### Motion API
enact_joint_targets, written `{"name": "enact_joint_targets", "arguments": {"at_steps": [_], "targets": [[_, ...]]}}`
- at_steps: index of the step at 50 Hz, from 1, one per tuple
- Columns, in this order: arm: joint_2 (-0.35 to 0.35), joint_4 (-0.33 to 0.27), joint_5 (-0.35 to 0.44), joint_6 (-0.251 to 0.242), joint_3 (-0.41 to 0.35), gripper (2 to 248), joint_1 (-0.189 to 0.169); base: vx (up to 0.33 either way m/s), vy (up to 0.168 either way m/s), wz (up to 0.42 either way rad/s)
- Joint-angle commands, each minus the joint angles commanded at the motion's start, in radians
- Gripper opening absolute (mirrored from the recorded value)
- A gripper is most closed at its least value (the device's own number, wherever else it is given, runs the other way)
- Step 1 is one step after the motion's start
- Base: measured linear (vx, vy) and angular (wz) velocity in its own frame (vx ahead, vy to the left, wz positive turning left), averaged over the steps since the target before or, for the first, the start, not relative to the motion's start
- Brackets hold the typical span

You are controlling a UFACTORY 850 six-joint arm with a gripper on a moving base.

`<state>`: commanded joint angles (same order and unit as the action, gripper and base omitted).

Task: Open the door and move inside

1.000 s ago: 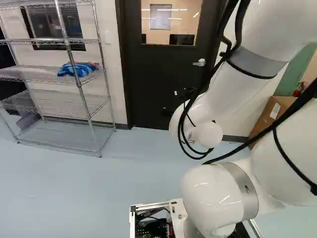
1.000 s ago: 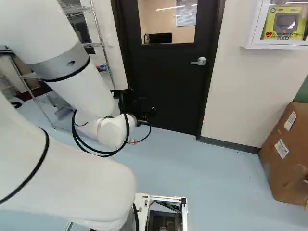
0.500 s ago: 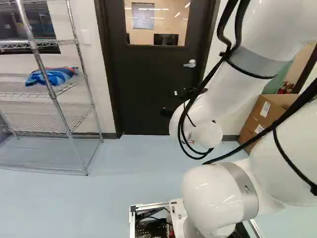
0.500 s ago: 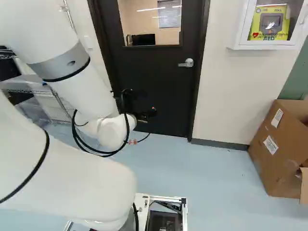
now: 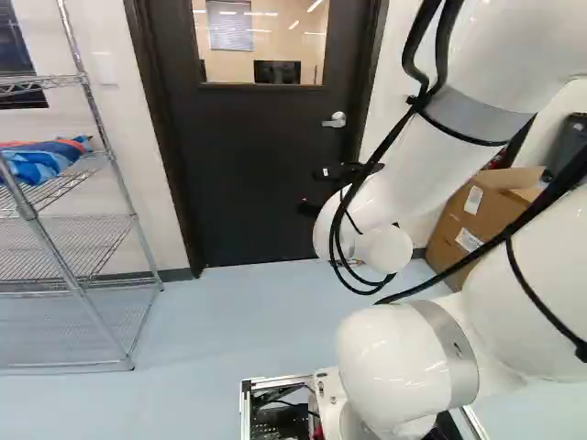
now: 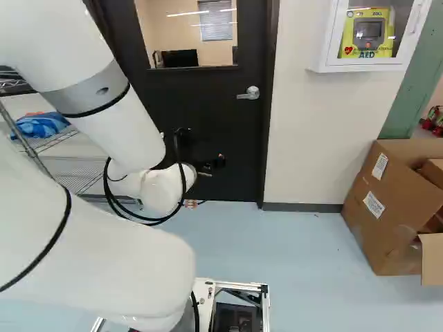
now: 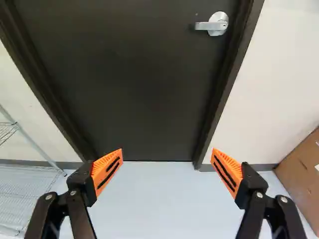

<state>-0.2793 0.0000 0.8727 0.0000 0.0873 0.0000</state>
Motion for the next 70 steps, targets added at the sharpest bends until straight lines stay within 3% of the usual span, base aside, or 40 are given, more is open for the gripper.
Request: {"name": "enact_joint_targets", "arguments": {"at_steps": [13, 53, 70], "targets": [[0.000, 0.000, 0.000, 0.000, 0.000, 247, 0.000, 0.205, 0.003, -0.229], [0.000, 0.000, 0.000, 0.000, 0.000, 247, 0.000, 0.186, 0.038, -0.017], [0.000, 0.000, 0.000, 0.000, 0.000, 247, 0.000, 0.032, 0.000, -0.005]]}}
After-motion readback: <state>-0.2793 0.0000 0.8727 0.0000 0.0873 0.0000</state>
